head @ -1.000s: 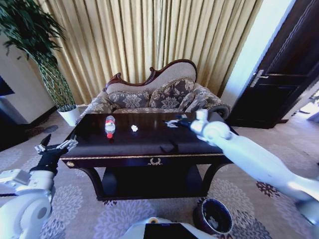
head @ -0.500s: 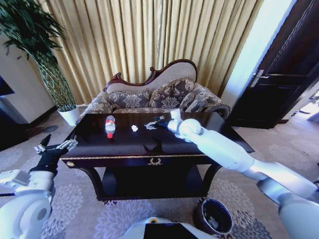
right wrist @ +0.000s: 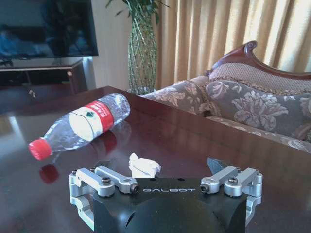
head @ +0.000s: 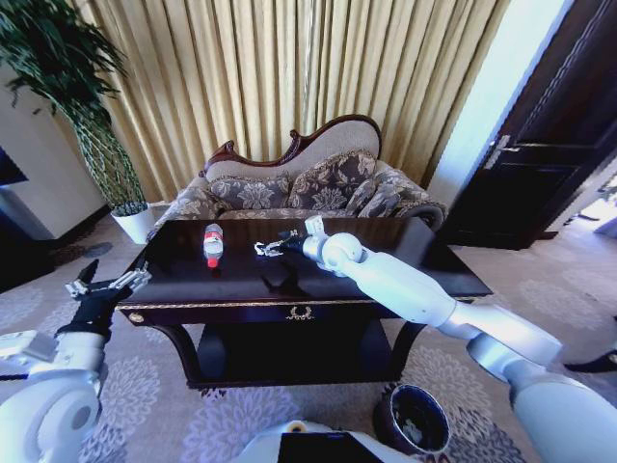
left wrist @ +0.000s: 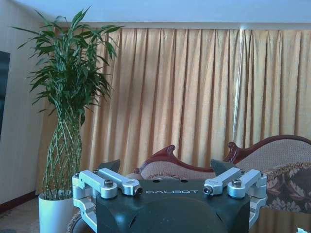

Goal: Move to the front of the table and place the trash on the table into the trash bin.

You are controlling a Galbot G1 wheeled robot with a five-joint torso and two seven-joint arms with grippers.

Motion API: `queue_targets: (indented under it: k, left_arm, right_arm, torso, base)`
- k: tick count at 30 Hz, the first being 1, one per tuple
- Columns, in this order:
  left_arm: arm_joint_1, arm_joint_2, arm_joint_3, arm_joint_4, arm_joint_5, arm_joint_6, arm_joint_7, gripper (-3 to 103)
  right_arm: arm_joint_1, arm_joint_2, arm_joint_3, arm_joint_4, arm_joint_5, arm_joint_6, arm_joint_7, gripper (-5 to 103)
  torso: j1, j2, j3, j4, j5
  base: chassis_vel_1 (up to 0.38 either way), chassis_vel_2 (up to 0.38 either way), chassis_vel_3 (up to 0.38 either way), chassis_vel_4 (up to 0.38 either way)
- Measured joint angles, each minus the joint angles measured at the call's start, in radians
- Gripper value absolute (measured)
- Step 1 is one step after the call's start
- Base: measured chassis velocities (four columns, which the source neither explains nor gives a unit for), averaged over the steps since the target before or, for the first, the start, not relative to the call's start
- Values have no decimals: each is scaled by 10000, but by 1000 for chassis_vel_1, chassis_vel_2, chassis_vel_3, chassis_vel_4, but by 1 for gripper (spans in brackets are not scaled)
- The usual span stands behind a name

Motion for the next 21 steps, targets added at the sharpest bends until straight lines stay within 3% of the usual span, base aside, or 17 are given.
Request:
queue_targets:
  k: [21]
  left_arm:
    - [30,-55,-229,3,-22,-13,2,100]
  right_arm:
    - [8,761,-333,-598,-243,-343,331,100]
  torso:
    - [-2,1,0,1,0]
  base:
    - [0,0,0,0]
